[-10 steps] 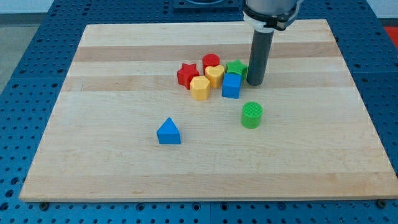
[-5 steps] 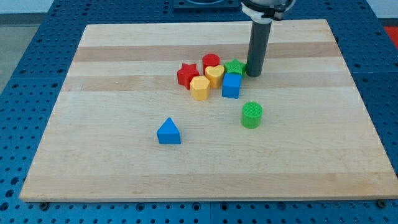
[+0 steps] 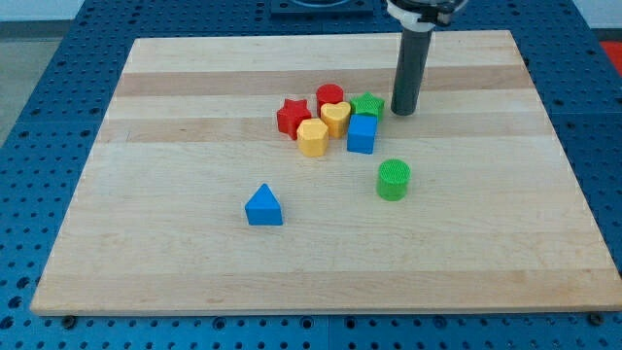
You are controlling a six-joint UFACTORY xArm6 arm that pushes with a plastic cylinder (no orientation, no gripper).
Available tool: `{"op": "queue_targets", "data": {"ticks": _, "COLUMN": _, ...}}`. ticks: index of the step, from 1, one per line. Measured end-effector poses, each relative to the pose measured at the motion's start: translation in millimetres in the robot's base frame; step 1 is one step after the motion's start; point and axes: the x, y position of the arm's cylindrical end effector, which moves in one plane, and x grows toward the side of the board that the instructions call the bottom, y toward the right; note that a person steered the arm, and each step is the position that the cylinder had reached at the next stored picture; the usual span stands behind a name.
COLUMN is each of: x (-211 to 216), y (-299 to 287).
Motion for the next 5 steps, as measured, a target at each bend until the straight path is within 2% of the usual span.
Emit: {"op": "queue_targets", "data": {"ticks": 5, "x": 2.6, "y": -5.0}}
